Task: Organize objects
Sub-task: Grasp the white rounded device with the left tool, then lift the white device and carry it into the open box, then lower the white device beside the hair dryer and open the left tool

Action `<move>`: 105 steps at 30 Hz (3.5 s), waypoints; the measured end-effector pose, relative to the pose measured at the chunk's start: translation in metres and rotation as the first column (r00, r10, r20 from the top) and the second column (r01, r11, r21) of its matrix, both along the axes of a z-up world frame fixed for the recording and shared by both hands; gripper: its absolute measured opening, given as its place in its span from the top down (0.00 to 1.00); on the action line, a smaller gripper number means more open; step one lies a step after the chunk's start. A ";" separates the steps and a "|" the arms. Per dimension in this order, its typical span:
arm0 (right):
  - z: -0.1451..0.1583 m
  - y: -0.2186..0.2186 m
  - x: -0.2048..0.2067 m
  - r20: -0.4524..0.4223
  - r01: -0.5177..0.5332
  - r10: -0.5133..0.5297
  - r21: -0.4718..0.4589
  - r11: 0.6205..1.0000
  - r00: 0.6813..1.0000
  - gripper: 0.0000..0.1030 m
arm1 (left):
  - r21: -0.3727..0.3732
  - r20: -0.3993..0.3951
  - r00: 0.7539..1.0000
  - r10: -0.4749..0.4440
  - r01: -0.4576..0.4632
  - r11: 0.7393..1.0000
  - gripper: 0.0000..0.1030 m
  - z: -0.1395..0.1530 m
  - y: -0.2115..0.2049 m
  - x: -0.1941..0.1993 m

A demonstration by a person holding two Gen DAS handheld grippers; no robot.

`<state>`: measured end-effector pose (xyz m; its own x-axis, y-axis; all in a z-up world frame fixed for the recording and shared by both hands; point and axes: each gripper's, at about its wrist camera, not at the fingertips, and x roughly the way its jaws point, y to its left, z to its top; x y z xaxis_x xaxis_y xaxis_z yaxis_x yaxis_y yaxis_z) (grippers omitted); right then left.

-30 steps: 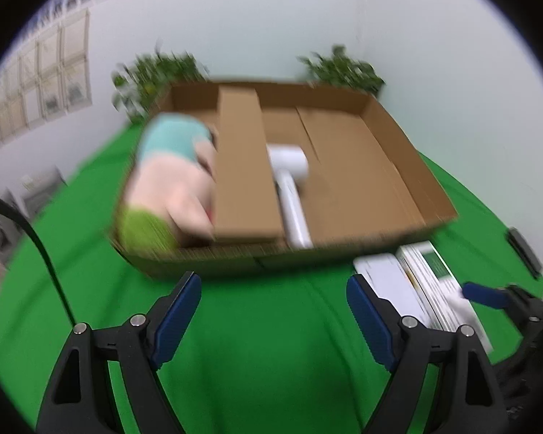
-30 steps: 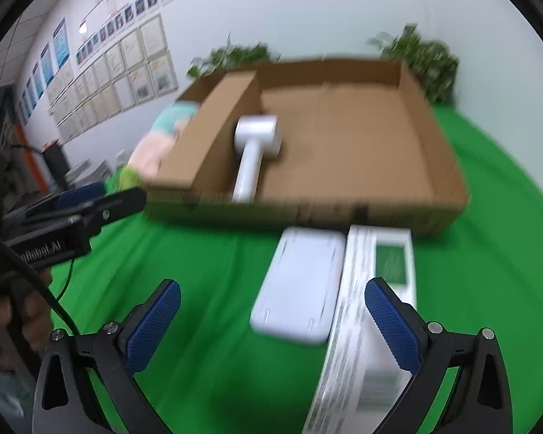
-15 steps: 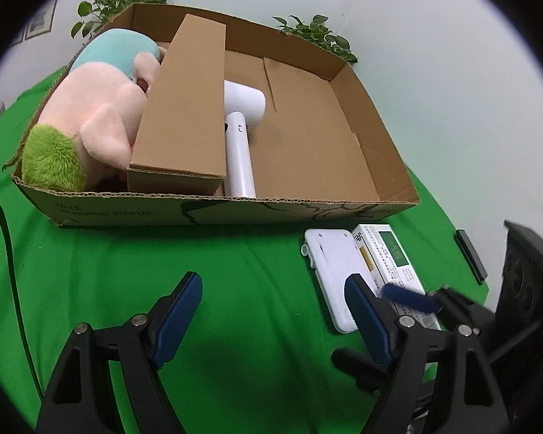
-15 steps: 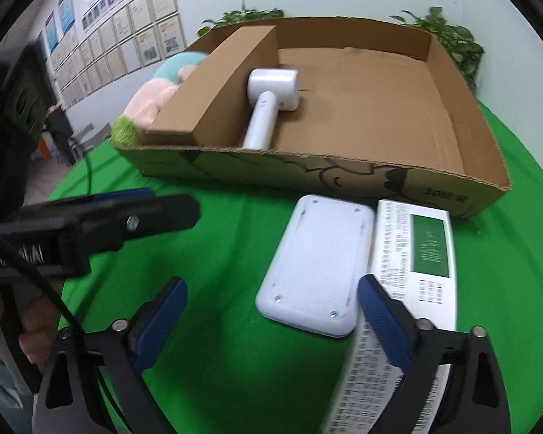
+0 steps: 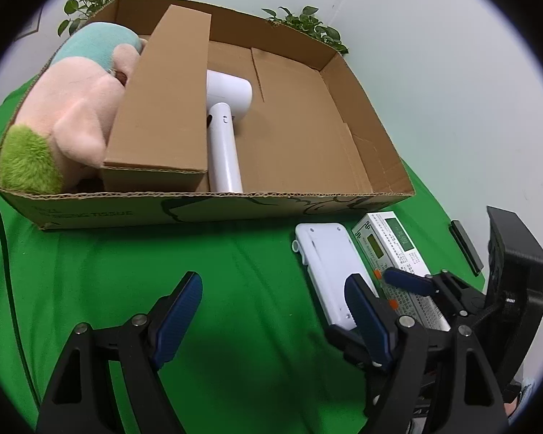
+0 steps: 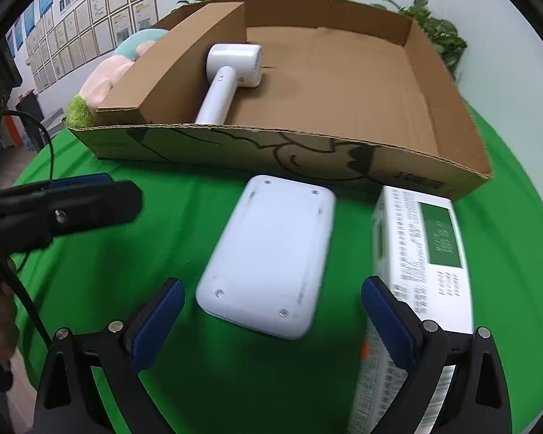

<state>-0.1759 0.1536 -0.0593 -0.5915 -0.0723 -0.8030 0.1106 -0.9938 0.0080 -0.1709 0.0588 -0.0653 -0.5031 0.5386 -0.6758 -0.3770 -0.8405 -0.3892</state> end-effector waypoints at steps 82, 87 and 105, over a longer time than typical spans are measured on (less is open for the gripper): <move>0.128 0.024 -0.108 -0.163 -0.137 0.088 -0.322 0.937 0.983 0.36 | -0.002 0.045 0.991 -0.123 0.123 0.992 0.69 0.098 0.069 -0.138; 0.083 0.033 -0.127 -0.064 -0.096 0.077 -0.374 0.923 0.995 0.36 | -0.039 0.134 0.984 -0.115 0.121 0.992 0.69 0.054 0.078 -0.151; 0.020 0.036 -0.158 0.086 -0.002 0.031 -0.327 0.945 0.996 0.37 | -0.230 0.175 0.982 -0.063 0.103 0.968 0.66 0.025 0.091 -0.158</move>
